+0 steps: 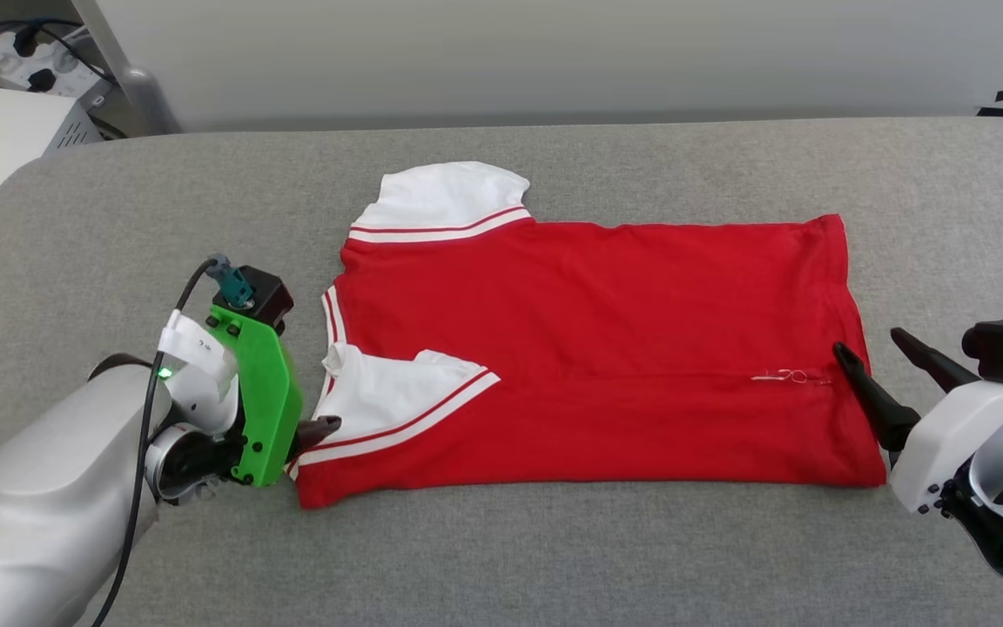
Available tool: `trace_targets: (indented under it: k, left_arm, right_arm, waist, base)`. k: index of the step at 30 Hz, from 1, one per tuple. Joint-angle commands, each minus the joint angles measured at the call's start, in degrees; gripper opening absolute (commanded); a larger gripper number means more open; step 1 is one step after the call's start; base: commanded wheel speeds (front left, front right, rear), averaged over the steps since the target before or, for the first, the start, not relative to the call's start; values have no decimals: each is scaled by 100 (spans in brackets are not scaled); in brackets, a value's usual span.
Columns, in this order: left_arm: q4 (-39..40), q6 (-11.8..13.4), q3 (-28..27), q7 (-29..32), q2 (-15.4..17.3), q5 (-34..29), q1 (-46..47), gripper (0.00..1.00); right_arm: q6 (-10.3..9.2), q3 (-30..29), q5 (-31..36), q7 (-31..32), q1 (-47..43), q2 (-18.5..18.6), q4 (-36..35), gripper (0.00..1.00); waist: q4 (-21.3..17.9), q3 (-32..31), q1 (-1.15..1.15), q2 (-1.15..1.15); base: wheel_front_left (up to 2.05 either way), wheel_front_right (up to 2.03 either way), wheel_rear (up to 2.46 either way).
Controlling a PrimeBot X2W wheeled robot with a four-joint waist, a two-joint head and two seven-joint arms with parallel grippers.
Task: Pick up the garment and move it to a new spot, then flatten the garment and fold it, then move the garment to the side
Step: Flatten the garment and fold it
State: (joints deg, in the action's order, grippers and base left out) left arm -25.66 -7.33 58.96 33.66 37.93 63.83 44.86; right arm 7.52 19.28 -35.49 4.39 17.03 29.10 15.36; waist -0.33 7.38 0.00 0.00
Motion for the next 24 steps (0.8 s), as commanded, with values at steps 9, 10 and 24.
trace_targets:
  k: [9,10,24]
  left_arm:
    - [-483,-15,427,259,8,339,-228,100]
    - [-532,-15,442,228,-28,412,-297,100]
    - [-347,-15,976,-572,3,371,-364,0]
  right_arm:
    - [-3,-54,133,113,18,-200,-118,100]
    - [-3,-45,132,109,26,-209,-104,100]
    - [-3,-137,101,355,387,272,-125,100]
  waist:
    - [-289,346,0,0]
    - [-299,360,0,0]
    - [-203,181,0,0]
  base:
    - [0,0,0]
    - [0,0,0]
    - [0,0,0]
